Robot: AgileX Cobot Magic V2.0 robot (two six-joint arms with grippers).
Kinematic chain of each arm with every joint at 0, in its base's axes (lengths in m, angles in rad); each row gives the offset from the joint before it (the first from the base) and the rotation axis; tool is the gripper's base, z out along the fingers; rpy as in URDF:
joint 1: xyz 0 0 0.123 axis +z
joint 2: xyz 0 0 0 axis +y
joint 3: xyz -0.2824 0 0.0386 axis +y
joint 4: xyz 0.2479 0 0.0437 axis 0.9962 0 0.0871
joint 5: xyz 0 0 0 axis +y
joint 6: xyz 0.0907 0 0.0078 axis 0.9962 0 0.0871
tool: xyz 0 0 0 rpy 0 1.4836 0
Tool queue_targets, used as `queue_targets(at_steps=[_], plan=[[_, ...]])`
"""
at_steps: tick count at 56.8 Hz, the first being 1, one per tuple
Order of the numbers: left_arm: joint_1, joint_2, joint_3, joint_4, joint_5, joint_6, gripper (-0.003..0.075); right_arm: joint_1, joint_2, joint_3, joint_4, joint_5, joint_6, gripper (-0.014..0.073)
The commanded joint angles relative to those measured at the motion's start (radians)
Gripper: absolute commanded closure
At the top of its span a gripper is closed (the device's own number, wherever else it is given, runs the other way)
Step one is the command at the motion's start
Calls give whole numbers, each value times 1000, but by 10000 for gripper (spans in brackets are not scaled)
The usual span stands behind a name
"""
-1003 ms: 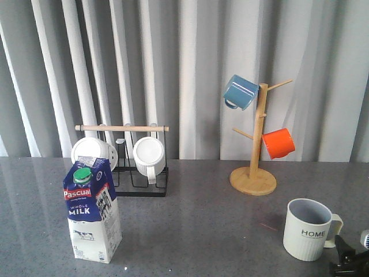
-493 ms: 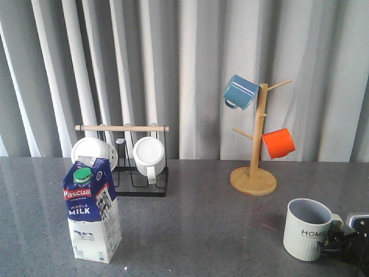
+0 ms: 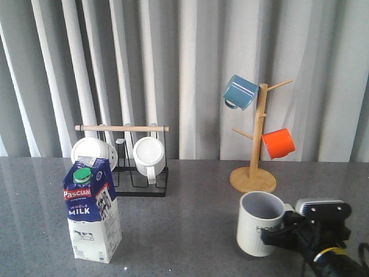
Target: Place milk next to cup
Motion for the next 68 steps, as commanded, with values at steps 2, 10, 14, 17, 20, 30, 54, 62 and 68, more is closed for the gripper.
queue_targets(at_steps=[2,10,14,17,20,30,54,62,68], plan=[[-6,-6,-35,-3,-77,-4,208,132,-46,-49,140,-45,-56,585],[-6,-6,-35,-3,-77,-4,208,258,-25,-63,336,-65,-141,580],[-6,-6,-35,-3,-77,-4,208,291,-5,-72,394,-87,-187,576],[-6,-6,-35,-3,-77,-4,208,304,10,-81,422,-86,-208,569],[-6,-6,-35,-3,-77,-4,208,314,25,-88,427,-76,-228,554],[-6,-6,-35,-3,-78,-4,208,315,41,-87,427,-48,-244,454],[-6,-6,-35,-3,-78,-4,208,313,-50,61,324,-55,-202,239],[-6,-6,-35,-3,-78,-4,208,294,-153,158,263,-48,-202,239],[-6,-6,-35,-3,-78,-4,208,253,-276,205,184,25,-206,239]])
